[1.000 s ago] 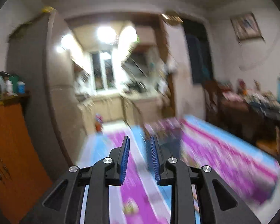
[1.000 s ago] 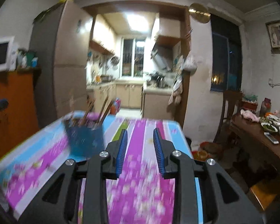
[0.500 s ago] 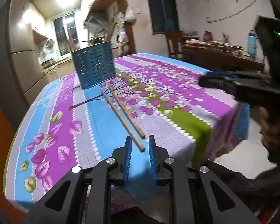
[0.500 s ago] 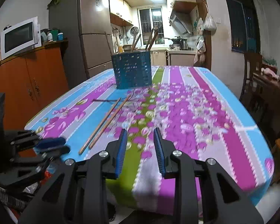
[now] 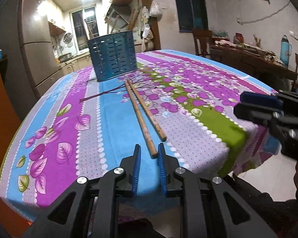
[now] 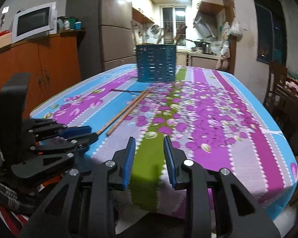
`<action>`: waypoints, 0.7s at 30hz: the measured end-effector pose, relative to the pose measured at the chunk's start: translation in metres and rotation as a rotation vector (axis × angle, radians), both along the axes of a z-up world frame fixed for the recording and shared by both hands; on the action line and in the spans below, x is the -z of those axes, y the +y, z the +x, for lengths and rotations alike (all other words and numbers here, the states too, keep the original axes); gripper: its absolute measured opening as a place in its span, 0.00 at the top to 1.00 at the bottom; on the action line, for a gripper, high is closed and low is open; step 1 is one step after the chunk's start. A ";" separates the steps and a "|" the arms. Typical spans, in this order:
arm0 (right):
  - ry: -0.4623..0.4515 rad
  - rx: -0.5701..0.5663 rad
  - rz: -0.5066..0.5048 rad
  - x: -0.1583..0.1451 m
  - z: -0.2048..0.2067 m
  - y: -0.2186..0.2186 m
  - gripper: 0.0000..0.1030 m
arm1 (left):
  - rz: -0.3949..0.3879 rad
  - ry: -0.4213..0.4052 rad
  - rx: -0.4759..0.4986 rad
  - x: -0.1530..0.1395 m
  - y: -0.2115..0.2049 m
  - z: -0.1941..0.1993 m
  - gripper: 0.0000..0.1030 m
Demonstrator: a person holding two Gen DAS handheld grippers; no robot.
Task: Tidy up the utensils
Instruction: 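Move both open tools back over the last two chopsticks, then close the left tool on one chopstick while the right tool grasps the other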
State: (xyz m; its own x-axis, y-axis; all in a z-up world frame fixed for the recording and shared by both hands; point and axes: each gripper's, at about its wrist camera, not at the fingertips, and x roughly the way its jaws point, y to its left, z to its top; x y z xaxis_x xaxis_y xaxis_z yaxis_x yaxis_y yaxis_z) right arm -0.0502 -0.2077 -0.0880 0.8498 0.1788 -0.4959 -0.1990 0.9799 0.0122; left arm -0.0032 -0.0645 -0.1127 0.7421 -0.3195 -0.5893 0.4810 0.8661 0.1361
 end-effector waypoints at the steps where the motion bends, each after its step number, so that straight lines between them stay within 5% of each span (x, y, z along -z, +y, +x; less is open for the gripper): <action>1: -0.003 -0.009 -0.004 0.001 0.001 0.003 0.73 | -0.003 0.001 -0.007 0.000 0.001 0.001 0.91; 11: 0.012 -0.114 0.017 0.016 0.033 0.045 0.79 | -0.056 -0.022 -0.133 0.003 0.028 0.012 0.93; 21: 0.016 -0.073 -0.015 0.033 0.052 0.067 0.84 | -0.049 -0.068 -0.116 0.005 0.031 0.007 0.93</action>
